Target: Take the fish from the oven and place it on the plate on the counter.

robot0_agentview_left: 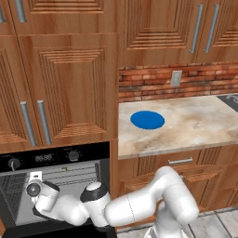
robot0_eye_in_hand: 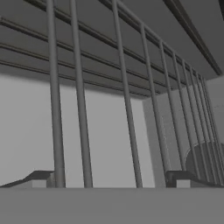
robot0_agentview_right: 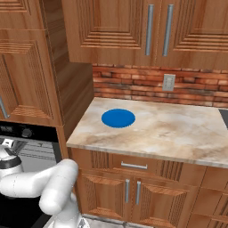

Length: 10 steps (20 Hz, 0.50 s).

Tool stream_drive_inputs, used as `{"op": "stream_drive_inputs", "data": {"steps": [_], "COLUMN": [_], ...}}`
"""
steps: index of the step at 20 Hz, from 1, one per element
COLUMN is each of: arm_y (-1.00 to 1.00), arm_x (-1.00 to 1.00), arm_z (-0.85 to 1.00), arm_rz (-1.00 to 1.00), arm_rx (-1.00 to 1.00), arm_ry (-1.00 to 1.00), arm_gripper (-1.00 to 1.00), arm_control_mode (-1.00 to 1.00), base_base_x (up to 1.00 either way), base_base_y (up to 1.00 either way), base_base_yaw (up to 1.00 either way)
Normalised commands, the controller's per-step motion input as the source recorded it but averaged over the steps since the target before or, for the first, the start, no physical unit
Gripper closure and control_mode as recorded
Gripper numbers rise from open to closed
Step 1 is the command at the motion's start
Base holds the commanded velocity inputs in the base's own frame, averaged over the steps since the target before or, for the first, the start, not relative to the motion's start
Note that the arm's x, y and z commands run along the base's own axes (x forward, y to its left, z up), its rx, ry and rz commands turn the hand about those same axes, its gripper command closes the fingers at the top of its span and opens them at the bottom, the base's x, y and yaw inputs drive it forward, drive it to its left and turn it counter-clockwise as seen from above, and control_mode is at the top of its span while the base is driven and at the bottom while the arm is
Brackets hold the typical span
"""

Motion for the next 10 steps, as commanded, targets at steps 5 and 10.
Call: {"op": "stream_drive_inputs", "data": {"steps": [5, 10], "arm_y": [0.07, 0.1], "arm_x": [-0.38, -0.22], "arm_z": [-1.0, -1.0], "arm_rz": [0.0, 0.0], "arm_rx": [0.0, 0.0], "arm_ry": [-0.11, -0.19], "arm_gripper": [-1.0, -1.0], "arm_control_mode": [-1.0, -1.0], "base_base_x": [0.0, 0.0], "base_base_y": [0.0, 0.0], "base_base_yaw": [0.0, 0.0]}}
